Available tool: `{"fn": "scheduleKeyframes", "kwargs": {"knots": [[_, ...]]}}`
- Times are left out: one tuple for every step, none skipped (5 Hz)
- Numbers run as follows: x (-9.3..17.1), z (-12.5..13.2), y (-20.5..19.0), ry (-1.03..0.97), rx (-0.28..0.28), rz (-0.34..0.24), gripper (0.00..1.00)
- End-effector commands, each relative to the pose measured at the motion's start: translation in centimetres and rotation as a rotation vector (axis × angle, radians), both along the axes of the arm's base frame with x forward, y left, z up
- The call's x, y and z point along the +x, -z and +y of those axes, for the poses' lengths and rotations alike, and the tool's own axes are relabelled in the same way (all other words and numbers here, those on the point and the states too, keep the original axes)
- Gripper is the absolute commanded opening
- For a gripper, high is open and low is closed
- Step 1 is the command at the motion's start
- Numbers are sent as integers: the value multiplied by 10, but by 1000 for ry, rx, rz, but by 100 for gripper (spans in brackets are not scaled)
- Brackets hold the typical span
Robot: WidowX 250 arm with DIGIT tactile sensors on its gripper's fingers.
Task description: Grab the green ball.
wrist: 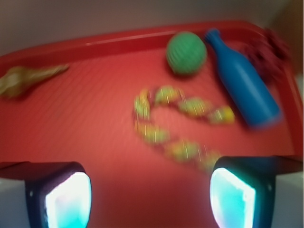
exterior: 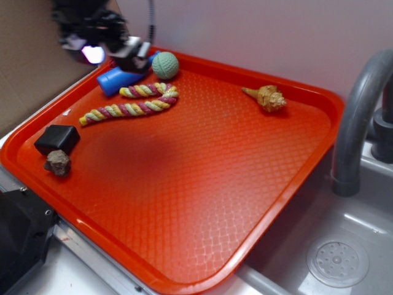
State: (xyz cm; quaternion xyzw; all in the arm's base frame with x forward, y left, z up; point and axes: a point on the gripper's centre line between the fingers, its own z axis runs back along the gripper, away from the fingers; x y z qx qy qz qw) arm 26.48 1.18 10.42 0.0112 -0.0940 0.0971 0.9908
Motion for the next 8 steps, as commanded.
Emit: {"fn": "scheduleKeyframes", "kwargs": {"knots": [[69, 35, 8, -12, 47, -57, 100], [79, 47, 10, -25, 42, -62, 100], [85, 51, 13, -31, 38, -88, 100], [100, 50, 18, -41, 20, -101, 100], [107, 46, 34, -25, 64, -98, 100], [101, 46, 44, -11, 86, -105, 0], [95, 46, 40, 5, 90, -121, 0], [94, 49, 47, 10, 109, -113, 0]]}}
